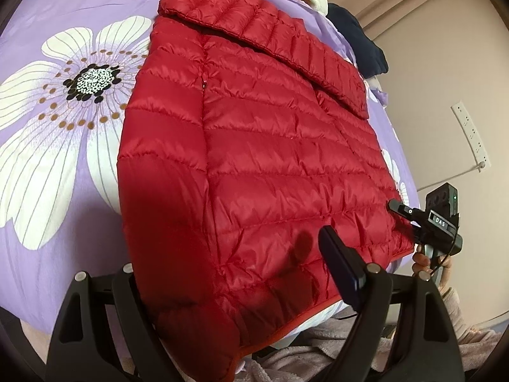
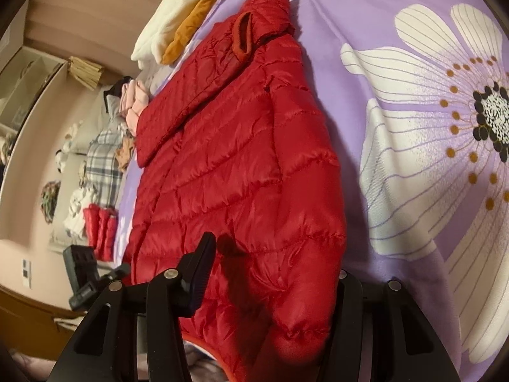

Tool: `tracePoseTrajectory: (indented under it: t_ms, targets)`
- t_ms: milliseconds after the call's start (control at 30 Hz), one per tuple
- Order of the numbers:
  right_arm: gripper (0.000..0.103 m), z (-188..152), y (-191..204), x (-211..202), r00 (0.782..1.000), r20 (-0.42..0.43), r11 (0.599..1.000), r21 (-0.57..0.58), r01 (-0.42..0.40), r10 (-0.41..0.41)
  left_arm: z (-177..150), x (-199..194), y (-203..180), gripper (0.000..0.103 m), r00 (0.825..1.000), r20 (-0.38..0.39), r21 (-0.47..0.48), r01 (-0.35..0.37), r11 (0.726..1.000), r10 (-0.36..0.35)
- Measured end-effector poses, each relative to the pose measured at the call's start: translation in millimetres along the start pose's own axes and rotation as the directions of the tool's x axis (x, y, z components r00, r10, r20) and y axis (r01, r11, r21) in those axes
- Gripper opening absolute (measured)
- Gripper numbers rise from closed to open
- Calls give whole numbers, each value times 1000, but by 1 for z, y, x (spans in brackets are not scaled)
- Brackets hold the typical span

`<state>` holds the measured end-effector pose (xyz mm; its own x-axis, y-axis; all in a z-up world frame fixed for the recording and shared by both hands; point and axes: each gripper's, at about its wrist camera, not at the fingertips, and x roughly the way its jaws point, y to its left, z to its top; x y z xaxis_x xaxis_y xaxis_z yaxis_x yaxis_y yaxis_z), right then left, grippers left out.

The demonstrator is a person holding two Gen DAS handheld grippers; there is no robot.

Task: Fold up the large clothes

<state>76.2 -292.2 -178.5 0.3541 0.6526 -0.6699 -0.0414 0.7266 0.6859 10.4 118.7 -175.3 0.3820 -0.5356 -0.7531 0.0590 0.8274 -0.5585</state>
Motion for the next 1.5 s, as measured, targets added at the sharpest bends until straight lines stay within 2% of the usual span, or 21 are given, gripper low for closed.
tracePoseTrajectory:
  t_ms: [367, 467, 633, 800, 900, 1033, 1200, 1500]
  targets:
    - [53, 0, 15, 8, 1000, -4, 998, -68, 16, -16, 1, -2, 0, 84, 1000, 5, -21, 16, 1000, -16]
    - [48, 0, 16, 8, 1000, 3, 997, -72, 9, -9, 2, -3, 1, 82, 1000, 6, -32, 22, 999, -22]
    - [37, 0, 10, 6, 1000, 12, 998, -62, 8, -7, 1, -7, 7, 73, 1000, 16, -56, 18, 998, -18]
    - [33, -2, 10, 4, 1000, 22, 997, -69, 20, -19, -2, -9, 16, 50, 1000, 25, -86, -2, 996, 4]
    - [29, -2, 12, 4, 999, 31, 996, -82, 34, -31, -1, -9, 20, 40, 1000, 23, -103, -13, 995, 15]
    - [25, -1, 19, 0, 998, 49, 994, -100, 36, -31, -3, -11, 25, 35, 999, 29, -128, -14, 992, 18]
    - [23, 2, 30, -9, 996, 92, 993, -117, 5, 6, -3, -20, 23, 22, 998, 58, -119, 1, 993, 6]
    - [19, 7, 55, -19, 987, 150, 984, -179, -21, 48, 5, -44, 7, 17, 987, 145, -63, 77, 995, -67]
